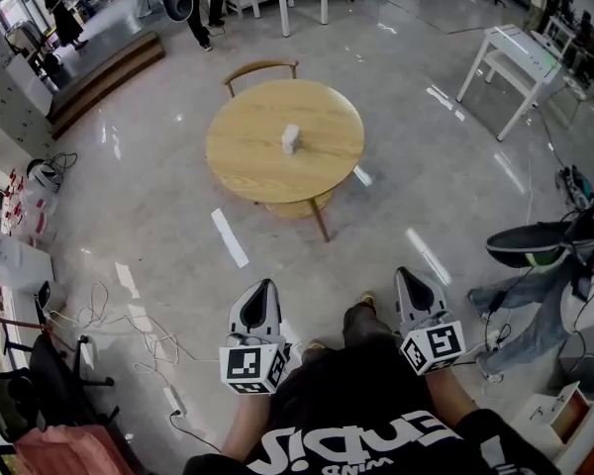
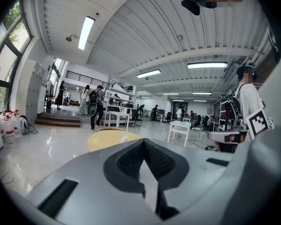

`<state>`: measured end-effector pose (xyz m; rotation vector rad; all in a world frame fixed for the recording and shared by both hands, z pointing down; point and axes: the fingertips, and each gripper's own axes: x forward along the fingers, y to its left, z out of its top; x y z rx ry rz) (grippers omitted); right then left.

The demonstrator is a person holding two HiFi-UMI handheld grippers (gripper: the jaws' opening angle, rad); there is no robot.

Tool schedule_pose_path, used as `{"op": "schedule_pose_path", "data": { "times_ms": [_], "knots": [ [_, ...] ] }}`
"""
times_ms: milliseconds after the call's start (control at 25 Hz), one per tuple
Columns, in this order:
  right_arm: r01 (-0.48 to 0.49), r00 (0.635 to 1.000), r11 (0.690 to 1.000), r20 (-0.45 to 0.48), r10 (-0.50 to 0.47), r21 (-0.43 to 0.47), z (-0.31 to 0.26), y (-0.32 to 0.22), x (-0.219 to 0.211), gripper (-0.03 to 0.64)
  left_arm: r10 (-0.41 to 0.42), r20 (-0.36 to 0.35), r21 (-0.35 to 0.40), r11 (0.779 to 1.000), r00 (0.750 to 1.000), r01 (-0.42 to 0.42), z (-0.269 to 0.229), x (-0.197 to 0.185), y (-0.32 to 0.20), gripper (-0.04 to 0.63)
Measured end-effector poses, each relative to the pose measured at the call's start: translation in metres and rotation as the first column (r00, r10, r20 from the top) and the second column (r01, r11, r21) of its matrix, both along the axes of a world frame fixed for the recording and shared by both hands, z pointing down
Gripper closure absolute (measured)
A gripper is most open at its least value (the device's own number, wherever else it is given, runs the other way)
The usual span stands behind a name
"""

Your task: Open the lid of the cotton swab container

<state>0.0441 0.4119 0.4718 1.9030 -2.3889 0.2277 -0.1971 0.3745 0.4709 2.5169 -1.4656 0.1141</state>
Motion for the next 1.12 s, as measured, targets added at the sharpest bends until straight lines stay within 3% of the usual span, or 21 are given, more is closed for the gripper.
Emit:
{"op": "schedule_pose_path", "data": {
  "times_ms": [520,1120],
  "knots": [
    [0.004,1.0,1.0,-0.001,-0.004,0.0,0.007,-0.052,0.0,0.617,-0.006,-0.002,0.007,1.0,1.0,0.006,0.006,0.0,-0.047,0.589],
    [0.044,0.999,0.999,0.016,-0.044,0.007,0.003,-0.192,0.029,0.617,-0.055,-0.018,-0.005,0.998,0.998,0.055,0.005,0.024,-0.174,0.589]
  ]
}}
